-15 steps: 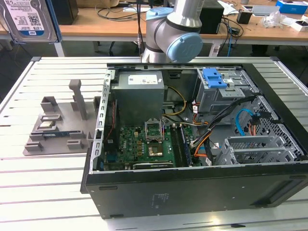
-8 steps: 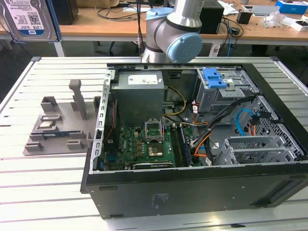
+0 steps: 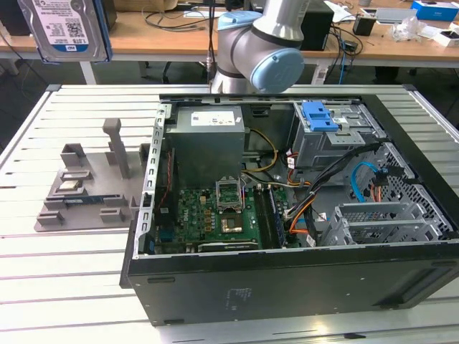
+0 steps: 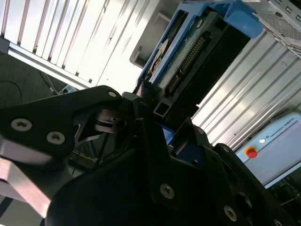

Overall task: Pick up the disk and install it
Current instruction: 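Pick up the disk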

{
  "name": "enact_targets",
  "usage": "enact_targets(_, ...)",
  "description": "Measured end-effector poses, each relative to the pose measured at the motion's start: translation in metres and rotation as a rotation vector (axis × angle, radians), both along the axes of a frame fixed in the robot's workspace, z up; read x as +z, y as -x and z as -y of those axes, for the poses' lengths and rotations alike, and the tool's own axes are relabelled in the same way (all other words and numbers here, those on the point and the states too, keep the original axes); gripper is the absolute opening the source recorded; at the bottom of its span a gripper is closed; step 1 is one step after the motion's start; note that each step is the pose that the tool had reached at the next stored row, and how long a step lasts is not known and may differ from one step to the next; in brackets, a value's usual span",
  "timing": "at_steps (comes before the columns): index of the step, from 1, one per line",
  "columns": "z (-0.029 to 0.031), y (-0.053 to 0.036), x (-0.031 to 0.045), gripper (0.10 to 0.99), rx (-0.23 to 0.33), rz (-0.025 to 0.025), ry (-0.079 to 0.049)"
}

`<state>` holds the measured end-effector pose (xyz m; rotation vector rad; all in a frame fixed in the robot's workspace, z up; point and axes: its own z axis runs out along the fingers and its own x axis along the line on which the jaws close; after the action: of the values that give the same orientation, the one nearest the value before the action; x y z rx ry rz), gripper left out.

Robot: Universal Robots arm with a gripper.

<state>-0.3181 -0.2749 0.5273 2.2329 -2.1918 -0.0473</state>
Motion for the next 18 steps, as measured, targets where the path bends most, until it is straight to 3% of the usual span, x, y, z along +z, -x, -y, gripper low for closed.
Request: enact_targets(18,-0.0001,-0.0714,0.0000,0.365,0.000,-0.0010,0.000)
